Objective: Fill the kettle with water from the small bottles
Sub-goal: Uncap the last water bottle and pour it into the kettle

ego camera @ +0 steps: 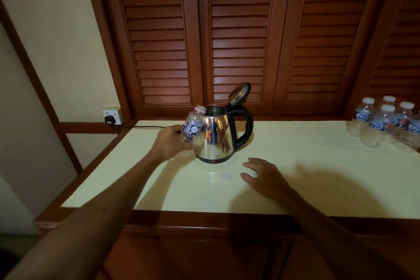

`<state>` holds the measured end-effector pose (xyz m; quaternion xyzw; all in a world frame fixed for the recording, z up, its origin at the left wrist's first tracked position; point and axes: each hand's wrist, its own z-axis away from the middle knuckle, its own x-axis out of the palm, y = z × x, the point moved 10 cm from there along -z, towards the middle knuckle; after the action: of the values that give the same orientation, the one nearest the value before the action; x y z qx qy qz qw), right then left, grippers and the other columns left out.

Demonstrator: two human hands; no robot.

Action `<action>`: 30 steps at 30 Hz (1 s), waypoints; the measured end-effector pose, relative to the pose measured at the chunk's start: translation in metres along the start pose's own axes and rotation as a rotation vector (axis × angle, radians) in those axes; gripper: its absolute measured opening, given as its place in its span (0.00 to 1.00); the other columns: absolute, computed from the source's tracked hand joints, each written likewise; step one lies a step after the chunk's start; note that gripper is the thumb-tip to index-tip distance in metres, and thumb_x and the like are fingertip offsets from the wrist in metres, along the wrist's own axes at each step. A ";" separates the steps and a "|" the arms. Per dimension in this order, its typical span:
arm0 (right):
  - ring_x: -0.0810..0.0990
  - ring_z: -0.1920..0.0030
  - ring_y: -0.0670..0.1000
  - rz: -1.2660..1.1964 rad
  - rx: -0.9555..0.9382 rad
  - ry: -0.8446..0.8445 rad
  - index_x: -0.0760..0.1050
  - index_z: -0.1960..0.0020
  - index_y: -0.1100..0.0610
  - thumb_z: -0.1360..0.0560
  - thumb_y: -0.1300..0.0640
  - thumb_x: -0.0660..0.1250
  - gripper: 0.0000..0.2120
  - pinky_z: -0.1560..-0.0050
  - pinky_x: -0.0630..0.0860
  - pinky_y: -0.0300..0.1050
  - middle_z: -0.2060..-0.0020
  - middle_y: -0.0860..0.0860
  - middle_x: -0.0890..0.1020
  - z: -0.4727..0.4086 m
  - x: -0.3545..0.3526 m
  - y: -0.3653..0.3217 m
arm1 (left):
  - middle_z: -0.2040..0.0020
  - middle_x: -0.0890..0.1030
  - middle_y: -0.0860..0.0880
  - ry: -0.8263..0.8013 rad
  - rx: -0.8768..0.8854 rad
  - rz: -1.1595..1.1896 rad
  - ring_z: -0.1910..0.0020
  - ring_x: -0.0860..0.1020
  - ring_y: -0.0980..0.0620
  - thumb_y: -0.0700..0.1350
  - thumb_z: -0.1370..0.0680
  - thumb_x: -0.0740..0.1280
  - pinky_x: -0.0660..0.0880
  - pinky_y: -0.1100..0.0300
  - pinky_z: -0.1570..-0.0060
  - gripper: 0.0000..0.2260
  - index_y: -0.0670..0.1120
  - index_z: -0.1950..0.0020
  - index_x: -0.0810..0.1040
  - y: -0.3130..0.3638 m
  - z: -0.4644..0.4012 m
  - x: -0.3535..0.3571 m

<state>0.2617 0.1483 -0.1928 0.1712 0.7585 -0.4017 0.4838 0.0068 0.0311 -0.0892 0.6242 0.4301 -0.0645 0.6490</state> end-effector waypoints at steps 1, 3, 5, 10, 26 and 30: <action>0.68 0.29 0.48 0.006 -0.001 -0.004 0.75 0.34 0.47 0.25 0.40 0.63 0.23 0.27 0.62 0.49 0.29 0.46 0.71 0.000 0.000 0.000 | 0.49 0.85 0.51 -0.025 -0.017 0.092 0.51 0.82 0.51 0.43 0.34 0.81 0.79 0.55 0.47 0.25 0.46 0.39 0.79 -0.007 0.007 0.011; 0.68 0.29 0.48 0.017 -0.006 -0.001 0.75 0.34 0.48 0.25 0.41 0.63 0.22 0.27 0.62 0.49 0.29 0.46 0.72 0.000 0.000 -0.002 | 0.49 0.85 0.50 -0.067 -0.044 0.257 0.50 0.83 0.51 0.40 0.32 0.80 0.79 0.53 0.46 0.27 0.46 0.35 0.76 -0.017 0.022 0.032; 0.68 0.29 0.49 0.030 -0.014 0.004 0.75 0.34 0.49 0.25 0.42 0.64 0.21 0.27 0.62 0.48 0.30 0.46 0.72 0.001 -0.001 -0.004 | 0.50 0.86 0.49 -0.101 -0.039 0.377 0.52 0.85 0.52 0.37 0.32 0.79 0.79 0.58 0.49 0.27 0.47 0.35 0.75 -0.021 0.035 0.050; 0.69 0.30 0.50 0.092 -0.050 0.006 0.76 0.34 0.51 0.23 0.44 0.63 0.21 0.29 0.62 0.48 0.31 0.48 0.73 0.003 -0.001 -0.009 | 0.48 0.86 0.51 -0.110 -0.053 0.482 0.51 0.85 0.53 0.37 0.31 0.79 0.81 0.58 0.49 0.27 0.50 0.35 0.75 -0.031 0.054 0.073; 0.74 0.52 0.47 -0.040 -0.260 -0.221 0.80 0.42 0.58 0.25 0.50 0.67 0.16 0.51 0.69 0.44 0.50 0.52 0.80 -0.002 0.018 -0.084 | 0.43 0.85 0.52 -0.083 0.020 0.537 0.45 0.83 0.53 0.40 0.31 0.80 0.80 0.52 0.42 0.31 0.53 0.31 0.74 -0.047 0.053 0.082; 0.77 0.55 0.45 -0.291 -0.193 -0.078 0.79 0.43 0.56 0.23 0.57 0.67 0.10 0.56 0.73 0.39 0.54 0.48 0.79 -0.010 -0.027 -0.105 | 0.46 0.85 0.51 -0.078 0.030 0.557 0.47 0.84 0.54 0.38 0.32 0.80 0.80 0.58 0.46 0.30 0.52 0.33 0.75 -0.046 0.053 0.081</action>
<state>0.2000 0.0944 -0.1206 -0.0034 0.7911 -0.3990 0.4636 0.0540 0.0124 -0.1840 0.7251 0.2156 0.0859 0.6483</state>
